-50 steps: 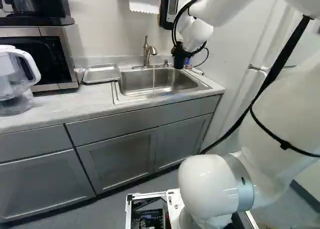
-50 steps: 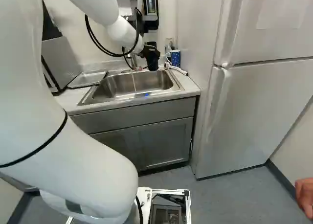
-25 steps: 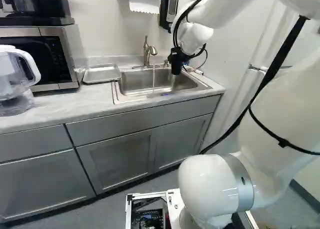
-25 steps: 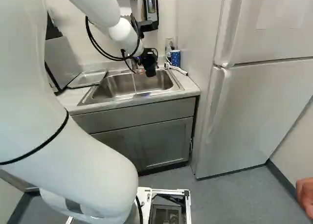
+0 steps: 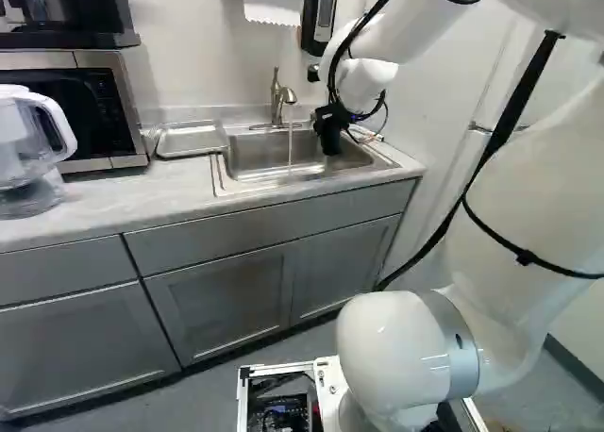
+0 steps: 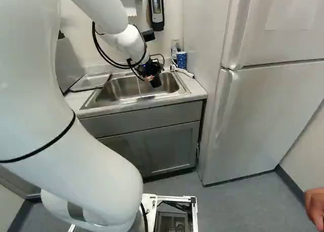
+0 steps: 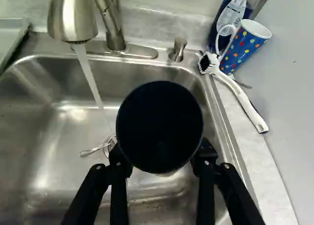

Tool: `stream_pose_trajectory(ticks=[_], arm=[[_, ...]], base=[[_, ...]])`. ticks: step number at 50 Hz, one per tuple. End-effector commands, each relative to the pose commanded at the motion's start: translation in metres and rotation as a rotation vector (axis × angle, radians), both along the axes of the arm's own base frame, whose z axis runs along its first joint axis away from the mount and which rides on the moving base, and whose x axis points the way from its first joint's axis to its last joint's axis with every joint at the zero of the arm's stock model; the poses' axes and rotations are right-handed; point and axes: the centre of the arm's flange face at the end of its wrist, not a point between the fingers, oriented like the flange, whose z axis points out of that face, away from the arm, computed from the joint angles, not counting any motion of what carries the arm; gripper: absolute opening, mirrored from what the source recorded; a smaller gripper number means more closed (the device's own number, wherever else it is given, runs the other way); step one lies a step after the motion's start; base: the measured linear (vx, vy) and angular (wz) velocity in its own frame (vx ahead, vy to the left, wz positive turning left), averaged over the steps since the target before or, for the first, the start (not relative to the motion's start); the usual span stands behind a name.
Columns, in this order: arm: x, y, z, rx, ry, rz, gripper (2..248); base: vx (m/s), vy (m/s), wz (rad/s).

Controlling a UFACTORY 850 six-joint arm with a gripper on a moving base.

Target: Rinse the cup and place it in the tray

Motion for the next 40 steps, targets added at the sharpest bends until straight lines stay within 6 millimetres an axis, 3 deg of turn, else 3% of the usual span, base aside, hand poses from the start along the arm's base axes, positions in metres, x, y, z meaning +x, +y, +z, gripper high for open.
stream_pose_trajectory(ticks=[19, 40], arm=[[-0.003, 0.014, -0.003, -0.027, 0.044, 0.064, 124], [-0.002, 0.041, -0.003, 0.098, 0.055, 0.006, 124]], base=[[0.000, 0.000, 0.000], [0.000, 0.000, 0.000]])
